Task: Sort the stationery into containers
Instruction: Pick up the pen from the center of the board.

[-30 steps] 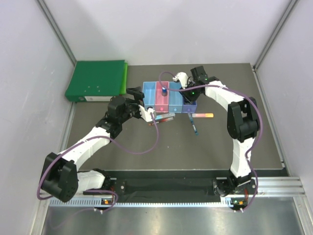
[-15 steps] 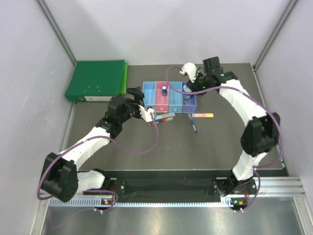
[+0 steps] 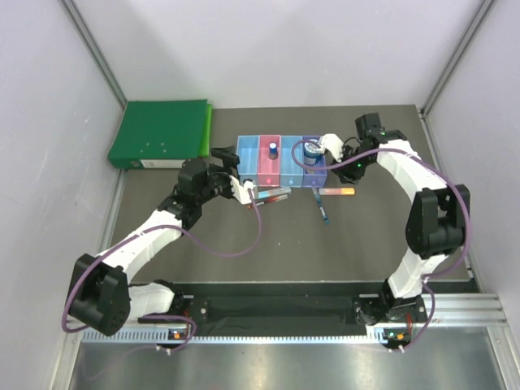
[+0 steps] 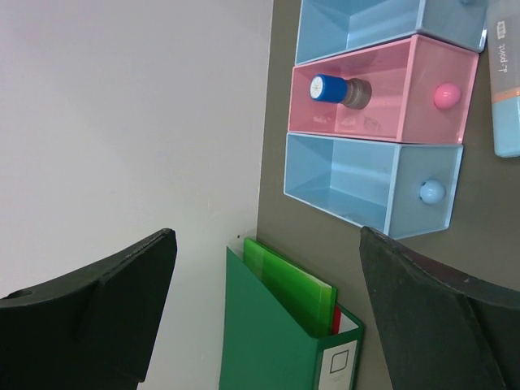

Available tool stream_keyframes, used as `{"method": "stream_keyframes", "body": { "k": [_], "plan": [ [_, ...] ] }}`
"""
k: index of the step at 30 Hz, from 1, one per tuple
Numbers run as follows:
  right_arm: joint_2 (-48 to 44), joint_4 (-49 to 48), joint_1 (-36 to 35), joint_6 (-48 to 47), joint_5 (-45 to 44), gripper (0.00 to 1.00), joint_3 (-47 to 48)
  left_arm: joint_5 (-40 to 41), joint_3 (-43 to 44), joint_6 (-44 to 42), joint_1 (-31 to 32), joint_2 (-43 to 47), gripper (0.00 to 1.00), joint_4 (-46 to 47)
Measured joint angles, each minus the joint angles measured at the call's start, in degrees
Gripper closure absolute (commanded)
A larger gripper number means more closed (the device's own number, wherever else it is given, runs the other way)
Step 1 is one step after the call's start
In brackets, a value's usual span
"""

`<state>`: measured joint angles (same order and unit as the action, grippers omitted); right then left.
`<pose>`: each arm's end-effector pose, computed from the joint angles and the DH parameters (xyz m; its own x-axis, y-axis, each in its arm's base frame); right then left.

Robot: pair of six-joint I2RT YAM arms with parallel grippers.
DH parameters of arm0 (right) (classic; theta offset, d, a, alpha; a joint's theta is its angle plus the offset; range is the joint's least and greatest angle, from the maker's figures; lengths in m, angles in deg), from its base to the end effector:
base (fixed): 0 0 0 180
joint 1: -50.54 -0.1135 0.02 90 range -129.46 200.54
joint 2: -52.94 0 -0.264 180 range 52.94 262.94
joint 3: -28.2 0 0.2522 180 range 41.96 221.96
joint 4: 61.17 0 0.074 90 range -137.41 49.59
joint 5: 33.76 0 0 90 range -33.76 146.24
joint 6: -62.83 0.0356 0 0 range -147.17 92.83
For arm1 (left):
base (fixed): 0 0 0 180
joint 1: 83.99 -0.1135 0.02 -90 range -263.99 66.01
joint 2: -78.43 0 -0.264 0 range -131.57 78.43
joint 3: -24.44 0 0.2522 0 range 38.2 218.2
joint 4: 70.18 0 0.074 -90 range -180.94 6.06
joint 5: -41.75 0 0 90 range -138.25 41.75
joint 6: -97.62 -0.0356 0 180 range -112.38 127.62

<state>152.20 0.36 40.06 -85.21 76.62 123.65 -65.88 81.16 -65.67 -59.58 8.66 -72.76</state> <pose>0.3507 0.0775 0.2597 -0.2071 -0.8471 -0.4894 -0.9241 0.3337 -0.1865 0.2490 -0.1248 0.2752 0.5611 0.7478 -0.3550 0.4246 0.1082 0.8989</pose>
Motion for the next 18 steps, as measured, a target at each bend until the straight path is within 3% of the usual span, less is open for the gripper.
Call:
{"method": "stream_keyframes", "body": {
  "k": [18],
  "plan": [
    [12.6, 0.5, 2.9, -8.0, 0.3, 0.53, -0.3, -0.2, 2.9, -1.2, -0.1, 0.0, 0.01, -4.8]
  ]
}}
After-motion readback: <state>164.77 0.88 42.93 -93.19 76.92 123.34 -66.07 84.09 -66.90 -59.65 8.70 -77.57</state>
